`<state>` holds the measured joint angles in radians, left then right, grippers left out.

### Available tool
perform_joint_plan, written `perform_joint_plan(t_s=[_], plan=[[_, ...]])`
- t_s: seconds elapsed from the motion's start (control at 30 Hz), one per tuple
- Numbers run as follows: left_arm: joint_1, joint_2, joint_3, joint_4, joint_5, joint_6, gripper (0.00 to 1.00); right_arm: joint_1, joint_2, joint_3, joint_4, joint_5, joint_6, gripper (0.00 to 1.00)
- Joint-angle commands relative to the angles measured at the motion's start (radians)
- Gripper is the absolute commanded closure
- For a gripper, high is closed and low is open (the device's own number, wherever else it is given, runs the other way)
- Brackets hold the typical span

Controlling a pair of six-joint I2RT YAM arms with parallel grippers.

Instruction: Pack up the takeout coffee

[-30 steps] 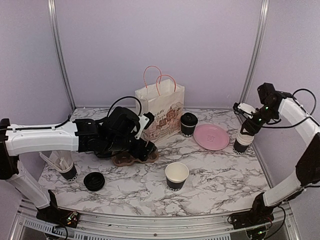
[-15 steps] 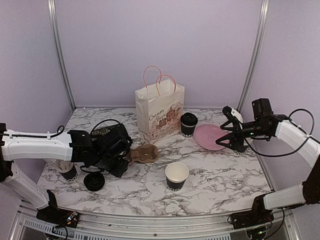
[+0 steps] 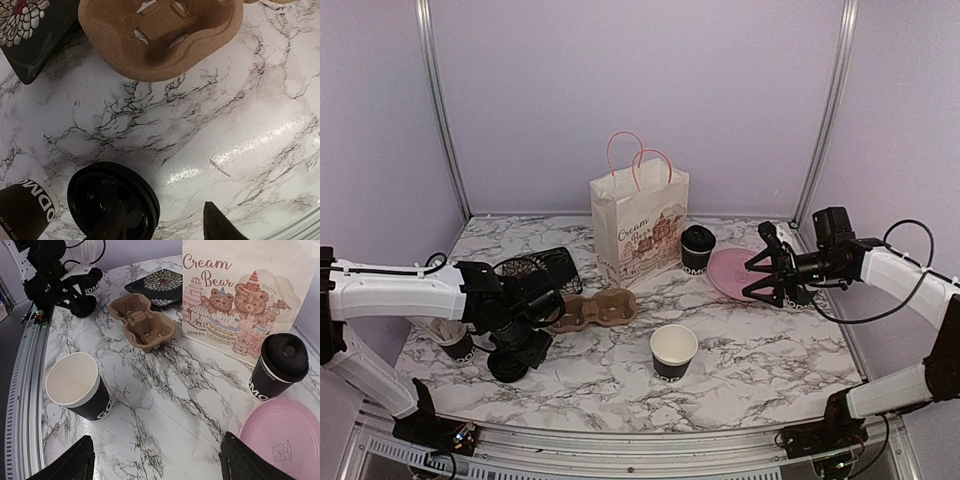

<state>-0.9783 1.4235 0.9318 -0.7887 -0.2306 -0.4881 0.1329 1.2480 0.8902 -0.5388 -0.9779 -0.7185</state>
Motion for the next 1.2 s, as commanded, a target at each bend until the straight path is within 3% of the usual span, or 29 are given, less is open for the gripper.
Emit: perform_joint_plan(t_s=[0.0,0.33,1.17], plan=[[0.031,0.038,-0.007,-0.049,0.025,-0.001,0.47,0.01,-0.007,-0.003,0.008,-0.016,-0.023,0.16],[0.069,0.088,-0.041,-0.056,0.061,-0.026,0.46,0.011,0.02,-0.004,-0.017,-0.013,-0.052,0.17],[0.069,0.089,-0.002,-0.062,0.142,-0.035,0.86,0.029,0.084,0.023,-0.1,-0.02,-0.121,0.24]])
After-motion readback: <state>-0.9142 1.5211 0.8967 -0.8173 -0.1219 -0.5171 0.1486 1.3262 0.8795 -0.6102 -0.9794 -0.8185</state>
